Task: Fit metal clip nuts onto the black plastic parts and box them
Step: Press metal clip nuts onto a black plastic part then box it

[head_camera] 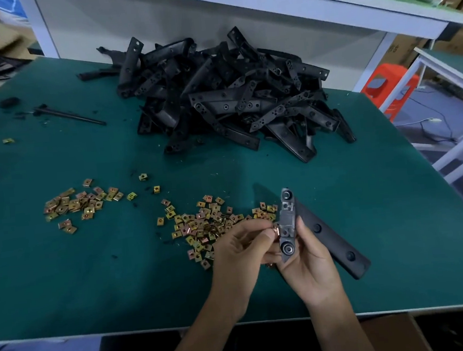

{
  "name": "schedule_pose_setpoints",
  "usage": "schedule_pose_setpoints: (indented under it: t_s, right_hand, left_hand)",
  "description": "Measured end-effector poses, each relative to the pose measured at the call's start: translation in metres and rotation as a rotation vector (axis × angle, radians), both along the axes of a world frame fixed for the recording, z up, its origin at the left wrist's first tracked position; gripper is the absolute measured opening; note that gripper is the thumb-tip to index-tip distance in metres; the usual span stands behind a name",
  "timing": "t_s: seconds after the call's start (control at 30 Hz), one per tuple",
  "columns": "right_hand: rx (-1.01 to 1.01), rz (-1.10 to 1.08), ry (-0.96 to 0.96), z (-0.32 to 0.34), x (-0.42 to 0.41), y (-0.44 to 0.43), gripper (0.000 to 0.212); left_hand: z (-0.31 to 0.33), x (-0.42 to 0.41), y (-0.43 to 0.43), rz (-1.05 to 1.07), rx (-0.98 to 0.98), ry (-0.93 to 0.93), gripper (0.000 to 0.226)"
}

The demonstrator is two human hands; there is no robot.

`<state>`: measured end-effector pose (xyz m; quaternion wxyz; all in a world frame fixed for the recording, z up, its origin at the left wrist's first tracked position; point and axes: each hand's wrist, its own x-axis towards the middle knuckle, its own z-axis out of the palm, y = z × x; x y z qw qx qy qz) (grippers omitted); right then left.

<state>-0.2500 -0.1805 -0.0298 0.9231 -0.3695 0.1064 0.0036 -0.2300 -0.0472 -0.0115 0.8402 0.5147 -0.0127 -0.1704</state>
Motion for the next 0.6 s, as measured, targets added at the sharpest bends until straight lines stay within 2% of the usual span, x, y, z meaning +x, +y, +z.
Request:
schedule_pose_setpoints:
  t_s: [0.07, 0.17, 0.37, 0.47, 0.6]
  right_hand:
    - [0.012, -0.004, 0.019, 0.0, 0.0, 0.0, 0.044]
    - [-0.001, -0.017, 0.024, -0.002, -0.001, 0.0, 0.028]
    - [-0.075, 0.009, 0.018, 0.001, -0.001, 0.004, 0.033]
    - [-0.134, 0.032, -0.012, 0.003, -0.002, 0.007, 0.034]
    - [-0.115, -0.005, -0.015, 0.001, -0.001, 0.007, 0.035]
  left_hand:
    - [0.001, 0.0, 0.0, 0.009, -0.003, 0.022, 0.025]
    - [0.003, 0.0, 0.001, 0.008, 0.023, 0.014, 0.023]
    - [0.01, 0.005, 0.01, -0.051, 0.089, -0.034, 0.016]
    - [0.011, 0.005, 0.009, -0.077, 0.137, -0.06, 0.02]
    - [0.011, 0.007, 0.009, -0.091, 0.216, -0.117, 0.02]
